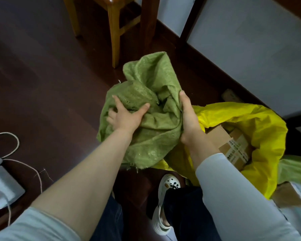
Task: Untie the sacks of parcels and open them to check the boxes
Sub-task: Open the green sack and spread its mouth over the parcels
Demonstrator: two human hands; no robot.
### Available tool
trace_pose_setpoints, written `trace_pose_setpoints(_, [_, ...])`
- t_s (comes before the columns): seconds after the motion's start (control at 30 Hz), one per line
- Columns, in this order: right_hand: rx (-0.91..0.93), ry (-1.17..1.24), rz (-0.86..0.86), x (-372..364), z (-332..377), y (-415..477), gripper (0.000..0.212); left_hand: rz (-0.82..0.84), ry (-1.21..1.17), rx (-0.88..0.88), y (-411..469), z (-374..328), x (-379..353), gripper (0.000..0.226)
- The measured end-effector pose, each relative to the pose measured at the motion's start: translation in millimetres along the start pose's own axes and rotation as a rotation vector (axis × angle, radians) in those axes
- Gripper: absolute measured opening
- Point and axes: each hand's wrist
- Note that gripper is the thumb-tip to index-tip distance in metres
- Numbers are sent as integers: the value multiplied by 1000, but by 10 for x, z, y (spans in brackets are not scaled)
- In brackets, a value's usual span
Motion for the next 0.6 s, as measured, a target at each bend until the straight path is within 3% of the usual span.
trace_pose_setpoints(0.07, [-31,-61,-11,86,90,35,95,-109,119,-26,47,-30,16,100])
trace_pose_setpoints(0.17, [-16,-109,-59,219,236,85,78,-181,257,-100,144,-26,1,56])
trace_pose_setpoints(0.2, [34,-170,-131,266,297,100,68,-157,154,-110,156,-39,-3,47])
trace_pose_setpoints(0.3, [235,-574,-479,439,461,158,53,91,-716,47,94,-206,69,28])
trace_pose_setpoints(0.37, [267,-830,-579,505,525,178,50,166,-1063,148,117,-269,184,24])
trace_pose_setpoints(0.43, [284,-1068,-657,472,517,155,64,117,-1088,206,183,-252,280,30])
trace_pose_setpoints(0.5, [543,-1304,-723,327,479,74,76,154,-1087,230,207,-210,325,40])
trace_pose_setpoints(0.57, [740,-1386,-563,124,461,13,67,299,-1113,223,209,-191,309,50])
trace_pose_setpoints(0.6, [681,-1356,-437,21,456,2,66,343,-1122,226,214,-182,292,55])
Point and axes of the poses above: each hand's wrist, its own y-axis towards the middle knuckle, its own x-axis out of the back of the hand, z = x × y, and after that the axes turned 4 degrees about z, right-handed
